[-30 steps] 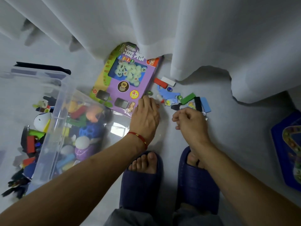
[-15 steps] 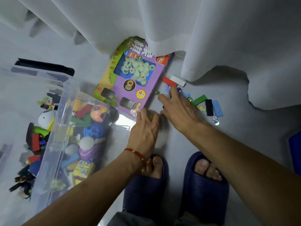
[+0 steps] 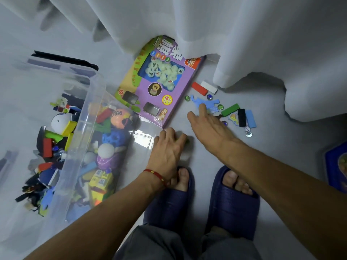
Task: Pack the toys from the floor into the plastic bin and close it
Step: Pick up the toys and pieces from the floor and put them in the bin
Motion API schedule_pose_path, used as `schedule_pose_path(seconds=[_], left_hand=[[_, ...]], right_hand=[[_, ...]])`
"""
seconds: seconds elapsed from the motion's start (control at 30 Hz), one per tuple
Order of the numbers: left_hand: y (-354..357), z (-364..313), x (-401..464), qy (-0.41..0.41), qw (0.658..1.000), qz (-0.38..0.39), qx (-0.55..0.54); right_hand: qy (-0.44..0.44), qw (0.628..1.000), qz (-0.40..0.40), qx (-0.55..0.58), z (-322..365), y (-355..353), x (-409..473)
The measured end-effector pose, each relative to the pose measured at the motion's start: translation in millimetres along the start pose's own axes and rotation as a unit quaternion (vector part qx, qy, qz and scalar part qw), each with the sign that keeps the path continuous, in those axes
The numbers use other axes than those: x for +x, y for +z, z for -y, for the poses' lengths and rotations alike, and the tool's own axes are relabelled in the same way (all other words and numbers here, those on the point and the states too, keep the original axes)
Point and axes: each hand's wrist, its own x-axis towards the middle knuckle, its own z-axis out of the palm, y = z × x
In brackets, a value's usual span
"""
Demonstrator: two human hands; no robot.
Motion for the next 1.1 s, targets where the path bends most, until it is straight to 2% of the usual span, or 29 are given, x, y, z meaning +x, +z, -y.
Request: schedule_pose_path(seconds=[0.13, 0.2, 0.23, 0.27, 0.3, 0.33, 0.37, 0.4, 0.43, 0.47, 0.5, 0.53, 0.6, 0.7, 0.8, 0.87, 0.93, 0.97, 1.1], left_hand=[[1, -1, -8, -0.018, 0.995, -0.016, -0.096], [-12, -7, -14, -0.075, 0.976, -0.053, -0.199], [-23, -10, -18, -0.123, 0.955, -0.069, -0.263], [-37, -13, -24, -0.171, 0.926, -0.071, -0.328], [-53, -16, -30, -0.213, 0.889, -0.062, -0.4], [-72, -19, -38, -0.248, 0.836, -0.051, -0.486], [-92, -22, -47, -0.276, 0.764, -0.042, -0.582], [-112, -23, -57, -0.297, 0.677, -0.031, -0.673], [-132, -21, -69, -0.304, 0.59, -0.021, -0.748], [-151, -19, -82, -0.299, 0.516, -0.017, -0.803], [-167, -14, -95, -0.287, 0.469, -0.02, -0.835], [-180, -6, -110, -0.279, 0.441, -0.034, -0.852], [-202, 16, -139, -0.289, 0.427, -0.089, -0.852], [-221, 55, -182, -0.35, 0.439, -0.186, -0.806], [-232, 85, -227, -0.383, 0.409, -0.249, -0.79], [-234, 97, -251, -0.389, 0.403, -0.271, -0.783], [-234, 100, -268, -0.383, 0.406, -0.278, -0.781], [-233, 99, -273, -0.386, 0.423, -0.277, -0.772], [-232, 79, -270, -0.345, 0.551, -0.295, -0.7]], right_hand=[[-0.015, 1.0, 0.012, -0.004, 0, 1, -16], [0.062, 0.987, 0.008, 0.151, -6, -2, -30], [0.112, 0.953, 0.014, 0.283, -8, -8, -39], [0.155, 0.889, 0.036, 0.43, -9, -17, -51], [0.186, 0.802, 0.063, 0.564, -10, -29, -63], [0.203, 0.718, 0.085, 0.66, -11, -44, -75], [0.209, 0.655, 0.099, 0.719, -11, -61, -86], [0.209, 0.614, 0.113, 0.753, -8, -78, -93], [0.204, 0.594, 0.131, 0.767, -3, -97, -99], [0.192, 0.59, 0.152, 0.769, 5, -117, -101], [0.175, 0.594, 0.174, 0.765, 17, -138, -103], [0.155, 0.602, 0.191, 0.759, 33, -157, -103], [0.117, 0.624, 0.226, 0.739, 72, -195, -98], [0.069, 0.665, 0.273, 0.692, 134, -240, -89], [0.013, 0.693, 0.324, 0.644, 195, -264, -87], [-0.006, 0.736, 0.316, 0.599, 219, -263, -88], [-0.014, 0.797, 0.279, 0.535, 220, -261, -91], [-0.013, 0.821, 0.255, 0.51, 211, -262, -93], [0.057, 0.887, 0.128, 0.441, 135, -267, -99]])
